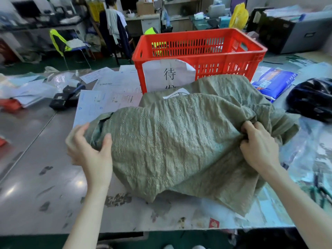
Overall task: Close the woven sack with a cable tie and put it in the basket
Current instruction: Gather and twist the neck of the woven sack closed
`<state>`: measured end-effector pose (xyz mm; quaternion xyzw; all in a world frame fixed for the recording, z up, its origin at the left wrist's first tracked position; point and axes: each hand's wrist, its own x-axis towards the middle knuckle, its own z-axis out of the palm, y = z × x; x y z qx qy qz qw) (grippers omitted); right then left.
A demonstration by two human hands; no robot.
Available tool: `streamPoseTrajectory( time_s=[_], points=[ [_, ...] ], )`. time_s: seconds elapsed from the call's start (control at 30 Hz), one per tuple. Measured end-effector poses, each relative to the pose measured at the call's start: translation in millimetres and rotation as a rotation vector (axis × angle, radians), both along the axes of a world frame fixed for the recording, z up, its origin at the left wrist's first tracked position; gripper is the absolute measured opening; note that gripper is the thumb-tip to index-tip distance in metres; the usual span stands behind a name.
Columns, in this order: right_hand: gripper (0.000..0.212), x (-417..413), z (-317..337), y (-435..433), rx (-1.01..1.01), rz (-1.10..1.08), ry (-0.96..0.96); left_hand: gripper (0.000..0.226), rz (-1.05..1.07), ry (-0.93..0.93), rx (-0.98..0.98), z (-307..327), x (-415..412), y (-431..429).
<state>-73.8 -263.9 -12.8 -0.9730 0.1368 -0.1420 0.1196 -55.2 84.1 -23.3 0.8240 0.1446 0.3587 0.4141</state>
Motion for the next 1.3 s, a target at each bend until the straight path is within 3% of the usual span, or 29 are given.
streamPoseTrajectory(
  time_s=[0.13,0.33,0.37,0.43,0.6,0.77,0.93,1.03,1.17,1.3],
  points=[
    [0.017,-4,0,4,0.038,0.003,0.001,0.056,-0.109,0.135,-0.482,1,2,6],
    [0.030,-21,7,39,0.125,0.185,-0.071,0.068,-0.316,0.406,-0.955,-4,-11,-21],
    [0.034,-24,9,45,0.140,0.237,-0.080,0.061,-0.351,0.427,-1.005,-4,-15,-29],
    [0.045,-28,15,56,0.165,0.316,-0.084,0.041,-0.435,0.479,-1.048,-3,-25,-46],
    [0.051,-35,25,75,0.190,0.390,-0.104,0.029,-0.662,0.622,-0.909,2,-52,-87],
    [0.045,-25,19,79,0.229,0.338,0.039,0.037,-0.887,0.800,-0.758,3,-63,-108],
    [0.050,-18,13,66,0.348,0.298,0.073,0.030,-0.948,0.841,-0.725,4,-60,-108],
    [0.009,-19,10,64,0.450,0.411,0.026,0.032,-0.935,0.816,-0.790,0,-59,-110],
    [0.018,-28,8,67,0.503,0.516,0.045,0.044,-0.919,0.649,-1.023,3,-56,-108],
    [0.016,-29,11,73,0.592,0.455,-0.184,0.049,-0.826,0.360,-1.349,12,-50,-103]
  ],
)
